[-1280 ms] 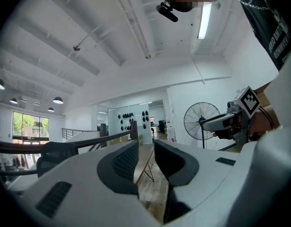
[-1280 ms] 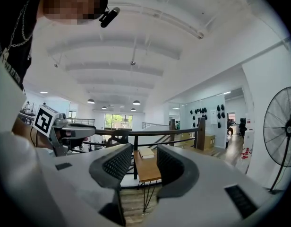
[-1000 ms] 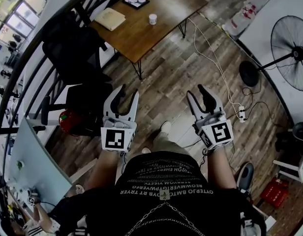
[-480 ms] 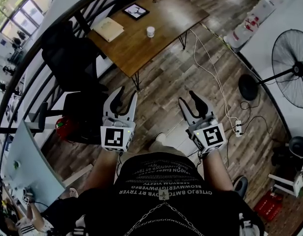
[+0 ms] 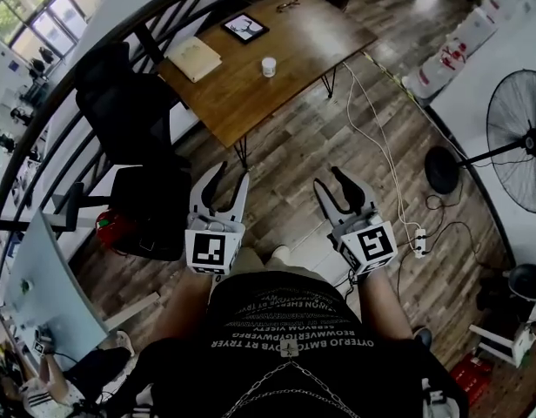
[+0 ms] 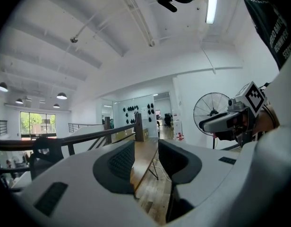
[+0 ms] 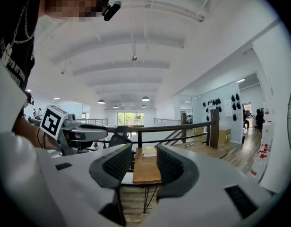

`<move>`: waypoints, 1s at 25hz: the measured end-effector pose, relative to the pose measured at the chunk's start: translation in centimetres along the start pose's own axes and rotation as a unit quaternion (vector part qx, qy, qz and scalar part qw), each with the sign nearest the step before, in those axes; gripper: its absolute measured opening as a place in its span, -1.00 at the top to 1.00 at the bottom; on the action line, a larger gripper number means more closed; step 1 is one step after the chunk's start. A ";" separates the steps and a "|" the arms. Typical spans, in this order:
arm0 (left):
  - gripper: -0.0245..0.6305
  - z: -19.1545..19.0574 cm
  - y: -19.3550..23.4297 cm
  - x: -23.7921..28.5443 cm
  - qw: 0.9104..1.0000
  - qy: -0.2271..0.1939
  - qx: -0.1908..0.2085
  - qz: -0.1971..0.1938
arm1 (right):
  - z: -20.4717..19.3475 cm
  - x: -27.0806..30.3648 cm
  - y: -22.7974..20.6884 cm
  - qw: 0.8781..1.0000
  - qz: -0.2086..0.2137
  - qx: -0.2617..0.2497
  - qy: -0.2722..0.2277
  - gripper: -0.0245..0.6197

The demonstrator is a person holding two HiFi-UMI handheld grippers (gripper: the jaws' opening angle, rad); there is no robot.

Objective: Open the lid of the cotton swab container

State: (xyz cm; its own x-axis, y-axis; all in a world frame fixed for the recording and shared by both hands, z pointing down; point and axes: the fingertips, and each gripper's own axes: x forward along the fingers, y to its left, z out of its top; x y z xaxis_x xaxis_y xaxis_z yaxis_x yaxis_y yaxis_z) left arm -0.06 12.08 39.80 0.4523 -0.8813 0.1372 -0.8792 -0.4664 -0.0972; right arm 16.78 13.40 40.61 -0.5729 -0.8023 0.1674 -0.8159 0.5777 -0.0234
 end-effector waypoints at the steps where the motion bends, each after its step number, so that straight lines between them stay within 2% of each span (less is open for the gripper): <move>1: 0.43 -0.3 0.2 0.0 1.000 0.003 -0.003 0.002 | -0.2 0.2 0.0 1.000 0.001 0.001 0.002 0.39; 5: 0.43 -1.5 0.2 -0.3 1.000 0.013 -0.010 0.005 | -0.6 0.4 0.3 1.000 0.003 0.004 0.012 0.39; 14: 0.43 -1.4 1.3 1.5 1.000 0.000 -0.010 -0.009 | -1.2 1.5 -0.4 1.000 -0.011 0.004 0.018 0.39; 25: 0.43 -1.0 3.1 5.4 1.000 0.008 -0.010 -0.020 | -0.5 4.8 -2.5 1.000 -0.017 0.013 0.018 0.39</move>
State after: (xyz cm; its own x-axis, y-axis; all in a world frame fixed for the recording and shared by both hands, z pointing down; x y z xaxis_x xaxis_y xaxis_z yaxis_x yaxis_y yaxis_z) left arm -0.49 5.92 41.22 0.4849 -0.8606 0.1556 -0.8633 -0.4995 -0.0723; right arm 16.09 8.18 41.94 -0.5423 -0.8150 0.2043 -0.8367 0.5460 -0.0425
